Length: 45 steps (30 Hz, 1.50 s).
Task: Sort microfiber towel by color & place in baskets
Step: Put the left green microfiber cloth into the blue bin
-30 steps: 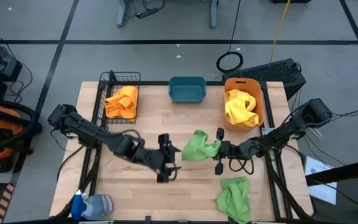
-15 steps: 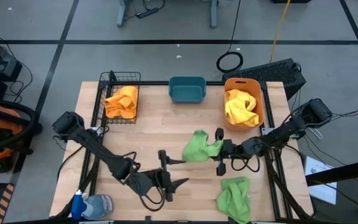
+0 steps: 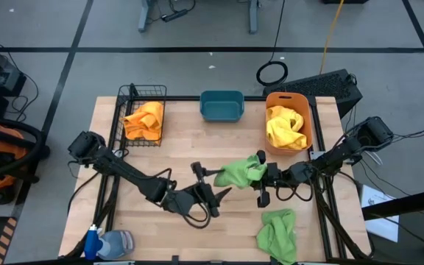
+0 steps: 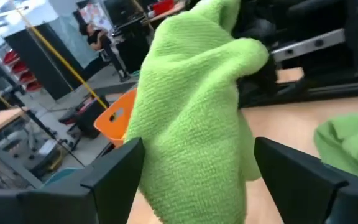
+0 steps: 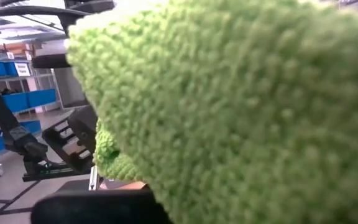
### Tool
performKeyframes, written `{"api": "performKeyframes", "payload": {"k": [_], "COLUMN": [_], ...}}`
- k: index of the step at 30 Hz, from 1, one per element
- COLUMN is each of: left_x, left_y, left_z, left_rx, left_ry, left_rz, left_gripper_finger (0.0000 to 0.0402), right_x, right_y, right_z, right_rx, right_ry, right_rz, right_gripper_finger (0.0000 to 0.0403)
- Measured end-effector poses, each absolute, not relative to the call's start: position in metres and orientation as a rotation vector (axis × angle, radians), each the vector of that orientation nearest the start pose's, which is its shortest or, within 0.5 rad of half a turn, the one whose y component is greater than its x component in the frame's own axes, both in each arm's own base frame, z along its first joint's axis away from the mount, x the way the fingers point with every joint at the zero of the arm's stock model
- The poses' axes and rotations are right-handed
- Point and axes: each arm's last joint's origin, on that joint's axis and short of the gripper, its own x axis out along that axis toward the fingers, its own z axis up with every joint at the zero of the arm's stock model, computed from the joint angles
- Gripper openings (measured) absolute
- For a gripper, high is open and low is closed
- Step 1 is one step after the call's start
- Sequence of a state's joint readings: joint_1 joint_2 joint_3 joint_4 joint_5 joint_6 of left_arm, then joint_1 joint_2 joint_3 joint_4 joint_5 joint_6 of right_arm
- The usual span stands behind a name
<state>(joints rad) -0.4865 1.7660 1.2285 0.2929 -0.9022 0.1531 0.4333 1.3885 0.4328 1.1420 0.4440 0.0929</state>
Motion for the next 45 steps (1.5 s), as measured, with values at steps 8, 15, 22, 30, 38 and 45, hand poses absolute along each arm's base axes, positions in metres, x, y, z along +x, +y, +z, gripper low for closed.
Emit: {"api": "performKeyframes", "payload": {"k": [8, 15, 22, 30, 38, 45], "left_x": [0.367, 0.373, 0.384, 0.391, 0.390, 0.373], "left_y": [-0.156, -0.145, -0.122, -0.112, -0.114, -0.127], "left_z": [0.266, 0.267, 0.267, 0.262, 0.258, 0.258], "left_rx": [0.130, 0.114, 0.019, -0.037, -0.001, 0.086], "left_ry": [0.207, 0.206, 0.204, 0.224, 0.263, 0.383], "left_rz": [0.305, 0.283, 0.190, 0.117, 0.087, 0.049], "left_gripper_finger": [0.0348, 0.0390, 0.0388, 0.0292, 0.0106, 0.0069], "right_x": [0.236, 0.235, 0.235, 0.235, 0.235, 0.236], "right_y": [0.095, 0.095, 0.095, 0.095, 0.095, 0.095], "right_z": [0.219, 0.220, 0.221, 0.221, 0.221, 0.219], "right_rx": [0.150, 0.145, 0.136, 0.123, 0.119, 0.113], "right_ry": [-0.205, -0.223, -0.229, -0.229, -0.225, -0.212], "right_rz": [-0.005, -0.006, -0.008, -0.006, -0.009, -0.011], "right_gripper_finger": [0.0010, 0.0010, 0.0010, 0.0010, 0.0015, 0.0015]}}
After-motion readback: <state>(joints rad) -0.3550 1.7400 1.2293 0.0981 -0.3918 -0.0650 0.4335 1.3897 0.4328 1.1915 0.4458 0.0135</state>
